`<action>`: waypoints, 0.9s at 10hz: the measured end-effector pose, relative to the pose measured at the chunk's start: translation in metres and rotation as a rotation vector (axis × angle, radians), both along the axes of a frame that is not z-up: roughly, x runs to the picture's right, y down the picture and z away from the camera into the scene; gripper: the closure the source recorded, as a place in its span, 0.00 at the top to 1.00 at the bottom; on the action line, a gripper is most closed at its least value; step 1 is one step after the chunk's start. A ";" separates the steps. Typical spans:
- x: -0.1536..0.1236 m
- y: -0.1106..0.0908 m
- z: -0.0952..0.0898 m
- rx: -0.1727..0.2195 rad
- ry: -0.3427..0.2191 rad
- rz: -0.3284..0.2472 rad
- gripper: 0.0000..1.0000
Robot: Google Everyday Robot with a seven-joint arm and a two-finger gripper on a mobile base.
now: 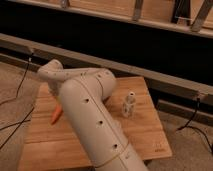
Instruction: Drag the pepper across the table
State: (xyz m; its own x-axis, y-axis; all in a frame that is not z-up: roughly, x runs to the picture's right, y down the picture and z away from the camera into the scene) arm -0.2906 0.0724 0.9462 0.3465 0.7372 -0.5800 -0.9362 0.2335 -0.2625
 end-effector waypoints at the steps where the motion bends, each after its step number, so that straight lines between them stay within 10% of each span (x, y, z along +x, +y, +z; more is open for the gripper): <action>1: 0.000 0.000 0.001 -0.001 -0.001 -0.001 0.05; 9: -0.024 0.007 -0.009 0.000 -0.050 -0.058 0.00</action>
